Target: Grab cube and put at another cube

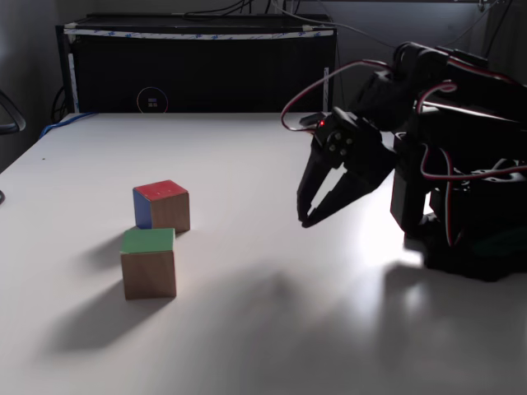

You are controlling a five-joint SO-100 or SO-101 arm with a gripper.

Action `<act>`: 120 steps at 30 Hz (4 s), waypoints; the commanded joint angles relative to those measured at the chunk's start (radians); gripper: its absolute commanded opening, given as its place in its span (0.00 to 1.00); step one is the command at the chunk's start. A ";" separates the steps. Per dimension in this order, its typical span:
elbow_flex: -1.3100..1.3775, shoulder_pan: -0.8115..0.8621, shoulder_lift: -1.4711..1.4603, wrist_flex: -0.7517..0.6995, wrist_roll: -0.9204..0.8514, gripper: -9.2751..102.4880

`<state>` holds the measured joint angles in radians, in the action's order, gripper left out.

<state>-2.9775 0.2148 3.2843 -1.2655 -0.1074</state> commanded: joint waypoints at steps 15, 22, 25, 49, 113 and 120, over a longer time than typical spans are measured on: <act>0.744 -0.161 -0.770 0.025 0.084 0.27; 0.954 -0.175 -1.034 0.021 0.091 0.40; 1.051 -0.192 -1.158 -0.008 0.109 0.43; 1.631 -0.268 -1.919 -0.133 0.245 0.53; 1.770 -0.153 -1.805 -0.229 0.219 0.19; 1.818 -0.074 -1.769 -0.252 0.189 0.19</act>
<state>-1.2164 0.1089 1.4588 -1.5094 0.0951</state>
